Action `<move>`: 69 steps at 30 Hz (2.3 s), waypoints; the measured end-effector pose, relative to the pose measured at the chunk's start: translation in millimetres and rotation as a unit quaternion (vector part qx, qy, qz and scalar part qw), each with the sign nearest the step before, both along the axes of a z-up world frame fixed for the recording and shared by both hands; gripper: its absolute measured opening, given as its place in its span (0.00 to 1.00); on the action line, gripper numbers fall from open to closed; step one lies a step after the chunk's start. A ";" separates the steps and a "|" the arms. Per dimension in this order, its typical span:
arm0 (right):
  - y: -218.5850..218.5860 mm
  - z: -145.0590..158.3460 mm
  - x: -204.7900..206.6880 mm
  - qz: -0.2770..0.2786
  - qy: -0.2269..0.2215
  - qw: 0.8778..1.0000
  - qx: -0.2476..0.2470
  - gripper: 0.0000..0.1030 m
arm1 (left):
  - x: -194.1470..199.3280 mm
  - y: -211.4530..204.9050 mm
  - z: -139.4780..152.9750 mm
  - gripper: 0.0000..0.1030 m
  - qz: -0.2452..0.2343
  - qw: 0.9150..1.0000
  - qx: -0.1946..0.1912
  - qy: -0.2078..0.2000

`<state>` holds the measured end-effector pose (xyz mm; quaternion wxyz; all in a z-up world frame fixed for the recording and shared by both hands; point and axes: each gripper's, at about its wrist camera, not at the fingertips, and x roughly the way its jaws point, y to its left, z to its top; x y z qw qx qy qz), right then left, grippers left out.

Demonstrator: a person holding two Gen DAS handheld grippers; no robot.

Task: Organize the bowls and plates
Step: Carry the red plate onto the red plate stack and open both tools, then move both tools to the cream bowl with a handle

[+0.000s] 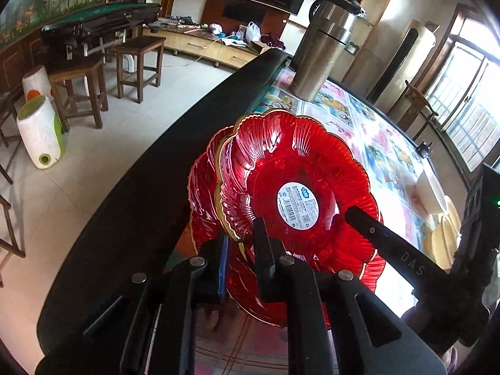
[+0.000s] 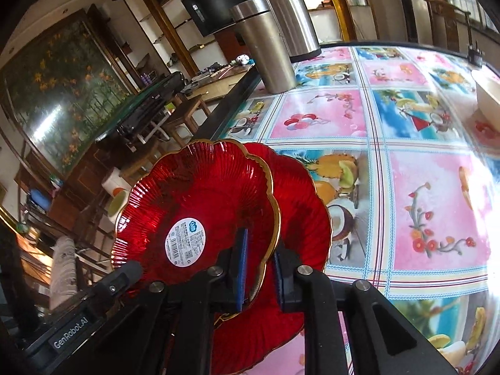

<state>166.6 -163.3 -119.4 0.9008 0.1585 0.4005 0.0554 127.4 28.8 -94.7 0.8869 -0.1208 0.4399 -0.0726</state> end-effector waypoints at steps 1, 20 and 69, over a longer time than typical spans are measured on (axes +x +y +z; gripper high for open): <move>1.1 0.3 0.8 -0.001 -0.001 1.000 -0.007 0.16 | -0.2 -0.9 0.5 0.13 0.000 1.000 0.006 -0.001; -7.5 32.9 -33.2 -0.013 -0.080 0.994 -0.075 0.37 | -28.1 -10.4 41.4 0.18 0.056 0.983 0.151 -0.092; -360.0 20.3 -152.0 -0.341 -0.024 0.937 -0.070 0.69 | 24.4 -412.4 -8.0 0.75 -0.262 0.963 0.031 0.048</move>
